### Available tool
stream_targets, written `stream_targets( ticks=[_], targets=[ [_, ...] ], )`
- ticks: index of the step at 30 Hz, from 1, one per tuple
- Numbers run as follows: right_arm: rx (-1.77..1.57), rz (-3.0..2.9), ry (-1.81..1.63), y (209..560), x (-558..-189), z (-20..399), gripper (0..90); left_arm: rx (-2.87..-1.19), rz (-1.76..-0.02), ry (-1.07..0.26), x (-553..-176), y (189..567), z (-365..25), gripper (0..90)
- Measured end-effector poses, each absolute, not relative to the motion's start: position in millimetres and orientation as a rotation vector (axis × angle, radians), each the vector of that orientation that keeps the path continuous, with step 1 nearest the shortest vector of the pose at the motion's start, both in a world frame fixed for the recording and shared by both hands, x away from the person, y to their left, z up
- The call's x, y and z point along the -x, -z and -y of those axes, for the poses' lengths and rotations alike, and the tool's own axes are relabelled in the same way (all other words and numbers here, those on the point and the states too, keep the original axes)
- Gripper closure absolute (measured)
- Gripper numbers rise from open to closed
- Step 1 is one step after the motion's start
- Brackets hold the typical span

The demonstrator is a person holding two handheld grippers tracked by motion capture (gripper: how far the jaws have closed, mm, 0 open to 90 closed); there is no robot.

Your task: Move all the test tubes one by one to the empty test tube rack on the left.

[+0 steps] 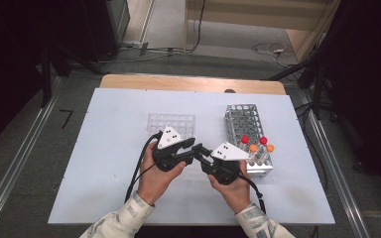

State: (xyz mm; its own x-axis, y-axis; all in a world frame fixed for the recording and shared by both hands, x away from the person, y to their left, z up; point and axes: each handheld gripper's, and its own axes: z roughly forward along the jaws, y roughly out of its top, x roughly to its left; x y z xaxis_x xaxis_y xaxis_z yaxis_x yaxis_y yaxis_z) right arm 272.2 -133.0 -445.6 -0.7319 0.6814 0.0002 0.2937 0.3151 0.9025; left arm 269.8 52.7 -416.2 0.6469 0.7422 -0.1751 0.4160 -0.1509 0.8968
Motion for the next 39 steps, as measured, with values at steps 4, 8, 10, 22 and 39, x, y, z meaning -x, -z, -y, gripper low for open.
stream_targets(
  ticks=[4, 8, 10, 22, 39],
  targets=[
    [-0.867, -2.208, -1.387, 446, -272, 132, 73.2, -1.785, -0.933, -0.372, -270, 417, -52, 69.0],
    [-0.861, -2.209, -1.383, 447, -272, 131, 73.2, -1.798, -0.935, -0.36, -271, 417, -52, 73.9],
    [-0.859, -2.21, -1.378, 447, -271, 130, 73.2, -1.802, -0.938, -0.367, -271, 418, -51, 75.2],
    [-0.879, -2.225, -1.402, 447, -270, 130, 51.2, -1.801, -0.929, -0.416, -269, 415, -51, 77.4],
    [-0.852, -2.29, -1.395, 443, -238, 153, 32.0, -1.691, -0.994, -0.5, -292, 384, -79, 77.5]
  ],
)
